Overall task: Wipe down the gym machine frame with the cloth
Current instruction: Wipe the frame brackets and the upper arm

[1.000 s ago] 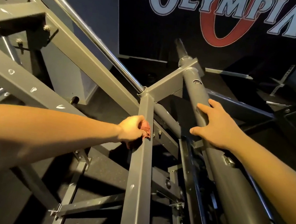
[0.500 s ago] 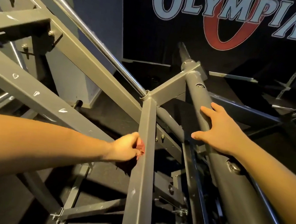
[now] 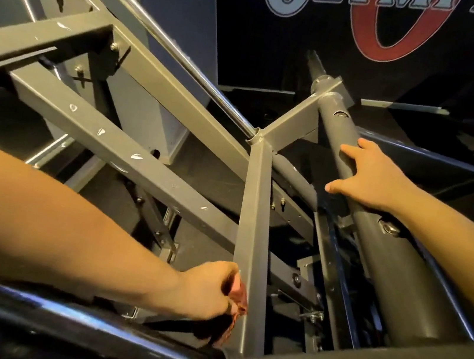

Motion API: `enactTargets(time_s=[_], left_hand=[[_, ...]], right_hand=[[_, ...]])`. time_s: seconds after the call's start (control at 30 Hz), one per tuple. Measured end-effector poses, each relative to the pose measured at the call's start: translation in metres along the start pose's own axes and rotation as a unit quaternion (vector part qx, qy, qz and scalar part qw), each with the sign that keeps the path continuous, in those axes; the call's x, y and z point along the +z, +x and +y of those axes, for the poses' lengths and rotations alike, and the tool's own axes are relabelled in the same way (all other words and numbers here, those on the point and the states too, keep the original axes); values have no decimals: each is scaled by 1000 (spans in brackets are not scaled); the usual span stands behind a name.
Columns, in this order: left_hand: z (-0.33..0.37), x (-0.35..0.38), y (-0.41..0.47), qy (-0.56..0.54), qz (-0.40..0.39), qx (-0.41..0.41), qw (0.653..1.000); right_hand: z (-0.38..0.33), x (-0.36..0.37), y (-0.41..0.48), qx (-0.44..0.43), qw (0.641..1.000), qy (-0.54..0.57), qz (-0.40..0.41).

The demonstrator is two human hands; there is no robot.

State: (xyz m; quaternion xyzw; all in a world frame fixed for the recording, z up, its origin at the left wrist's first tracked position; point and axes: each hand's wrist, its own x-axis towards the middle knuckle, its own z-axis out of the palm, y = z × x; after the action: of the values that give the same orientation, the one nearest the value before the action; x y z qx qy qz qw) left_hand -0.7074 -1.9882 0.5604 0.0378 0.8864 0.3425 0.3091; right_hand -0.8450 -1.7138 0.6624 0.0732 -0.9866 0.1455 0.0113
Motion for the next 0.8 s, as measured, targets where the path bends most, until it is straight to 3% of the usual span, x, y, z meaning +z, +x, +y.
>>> enactTargets(time_s=[0.23,0.37,0.47,0.6,0.7,0.8], left_hand=[[26,-42,46,-49,105,13,993],[13,-18,23,-4,20,-6,1000],[20,-36,40,16,31,11,999],[33,-51,53,-55,95,3,994],[25,-23,24,-18,15,-9,1000],[25,-17,24,18,6,0,1000]], right_hand=[[-2,0,0,1,1000,-7,8],[-2,1,0,1,1000,-4,5],[0,1,1,-2,1000,-7,9],[-1,1,0,2,1000,-3,8],[-1,2,2,5,1000,-5,9],[-1,1,1,6,1000,0,8]])
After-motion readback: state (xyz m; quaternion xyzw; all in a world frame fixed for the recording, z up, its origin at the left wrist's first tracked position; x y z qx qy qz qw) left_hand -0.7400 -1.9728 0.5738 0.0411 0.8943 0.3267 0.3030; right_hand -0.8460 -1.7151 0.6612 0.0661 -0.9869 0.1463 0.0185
